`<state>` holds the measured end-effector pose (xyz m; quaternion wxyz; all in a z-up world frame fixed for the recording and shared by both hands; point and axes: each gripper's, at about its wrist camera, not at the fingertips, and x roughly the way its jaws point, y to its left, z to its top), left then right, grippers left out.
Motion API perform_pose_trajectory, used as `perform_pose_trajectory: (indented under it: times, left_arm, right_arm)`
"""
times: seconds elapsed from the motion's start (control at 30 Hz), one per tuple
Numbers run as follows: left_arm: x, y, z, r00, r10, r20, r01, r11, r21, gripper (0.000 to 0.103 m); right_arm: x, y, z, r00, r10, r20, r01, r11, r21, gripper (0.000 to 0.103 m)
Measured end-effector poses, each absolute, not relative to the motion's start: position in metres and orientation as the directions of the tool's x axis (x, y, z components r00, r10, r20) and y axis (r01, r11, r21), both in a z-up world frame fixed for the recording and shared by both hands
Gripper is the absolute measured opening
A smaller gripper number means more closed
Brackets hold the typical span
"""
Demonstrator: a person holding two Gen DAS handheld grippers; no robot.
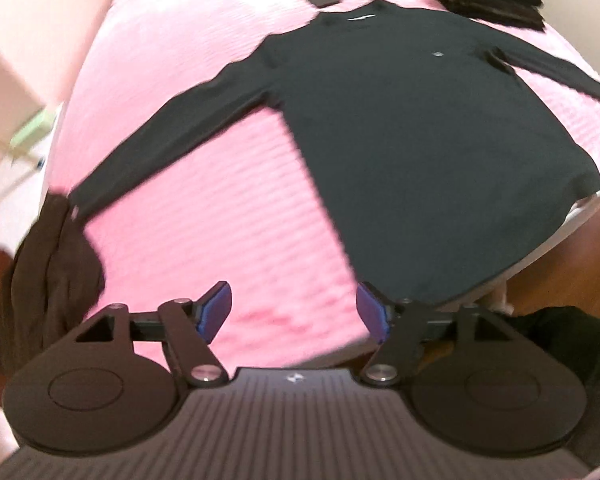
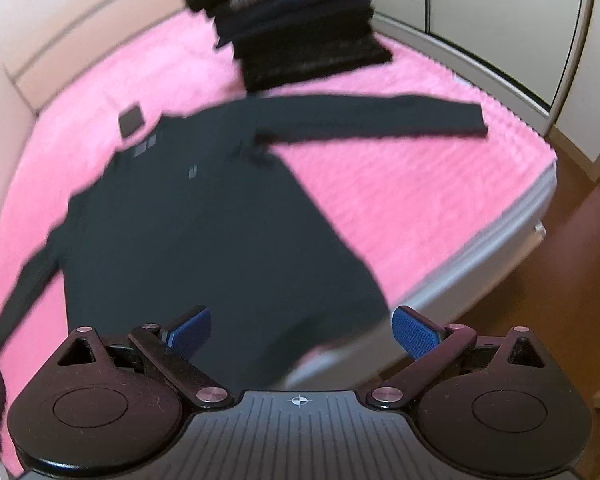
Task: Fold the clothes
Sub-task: 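Move both open grippers down to the sweater hem, then grasp the sweater hem with the left gripper while the right gripper grasps it too, pulling straight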
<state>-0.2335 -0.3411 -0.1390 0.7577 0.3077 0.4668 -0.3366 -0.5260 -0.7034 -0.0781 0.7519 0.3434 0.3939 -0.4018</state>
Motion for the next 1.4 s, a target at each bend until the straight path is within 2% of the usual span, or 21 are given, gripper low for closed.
perform_pose_trajectory:
  times: [0.17, 0.37, 0.53, 0.7, 0.77, 0.8, 0.93, 1.1, 1.17, 1.2, 1.23, 1.37, 1.4]
  left_arm:
    - [-0.238, -0.307, -0.14, 0.335, -0.225, -0.915, 0.783, 0.607, 0.138, 0.065]
    - [-0.246, -0.312, -0.144, 0.303, -0.23, -0.925, 0.791, 0.602, 0.109, 0.065]
    - [-0.25, -0.348, -0.148, 0.286, -0.234, -0.929, 0.821, 0.56, 0.112, 0.065]
    - [-0.257, -0.387, -0.156, 0.249, -0.227, -0.942, 0.86, 0.499, 0.107, 0.065]
    - [-0.257, -0.397, -0.17, 0.232, -0.202, -0.952, 0.866, 0.488, 0.108, 0.065]
    - [-0.257, -0.402, -0.177, 0.224, -0.189, -0.956, 0.869, 0.482, 0.108, 0.065]
    - [-0.252, -0.412, -0.207, 0.194, -0.131, -0.972, 0.846, 0.525, 0.098, 0.065]
    - [-0.24, -0.408, -0.247, 0.125, -0.129, -0.984, 0.76, 0.649, 0.012, 0.065]
    - [-0.236, -0.402, -0.269, 0.093, -0.129, -0.987, 0.728, 0.685, -0.021, 0.064]
    - [-0.234, -0.399, -0.281, 0.074, -0.13, -0.989, 0.711, 0.702, -0.038, 0.064]
    - [-0.232, -0.395, -0.292, 0.056, -0.136, -0.989, 0.693, 0.719, -0.06, 0.061]
    - [-0.224, -0.379, -0.323, -0.028, -0.22, -0.975, 0.58, 0.791, -0.195, 0.036]
    - [-0.223, -0.376, -0.327, -0.042, -0.237, -0.971, 0.556, 0.802, -0.22, 0.034]
  right_arm:
    - [-0.521, -0.689, -0.09, 0.308, -0.308, -0.9, 0.869, 0.476, 0.134, 0.099]
    - [-0.536, -0.709, -0.101, 0.256, -0.293, -0.921, 0.894, 0.434, 0.111, 0.099]
    - [-0.551, -0.728, -0.113, 0.317, -0.245, -0.916, 0.863, 0.475, 0.171, 0.099]
    - [-0.558, -0.769, -0.148, 0.429, -0.118, -0.895, 0.737, 0.619, 0.272, 0.099]
    - [-0.559, -0.789, -0.167, 0.439, -0.083, -0.894, 0.697, 0.659, 0.282, 0.084]
    - [-0.56, -0.799, -0.178, 0.444, -0.057, -0.894, 0.688, 0.66, 0.3, 0.074]
    - [-0.563, -0.83, -0.222, 0.43, 0.055, -0.901, 0.67, 0.65, 0.359, 0.074]
    - [-0.556, -0.838, -0.25, 0.382, 0.147, -0.912, 0.625, 0.686, 0.372, 0.073]
    - [-0.552, -0.836, -0.254, 0.362, 0.172, -0.916, 0.606, 0.704, 0.372, 0.069]
    - [-0.549, -0.834, -0.255, 0.352, 0.183, -0.918, 0.595, 0.713, 0.371, 0.06]
    - [-0.548, -0.834, -0.256, 0.346, 0.192, -0.919, 0.589, 0.718, 0.371, 0.059]
    - [-0.543, -0.833, -0.261, 0.33, 0.209, -0.921, 0.596, 0.711, 0.375, 0.057]
    - [-0.542, -0.834, -0.262, 0.325, 0.208, -0.922, 0.605, 0.704, 0.372, 0.05]
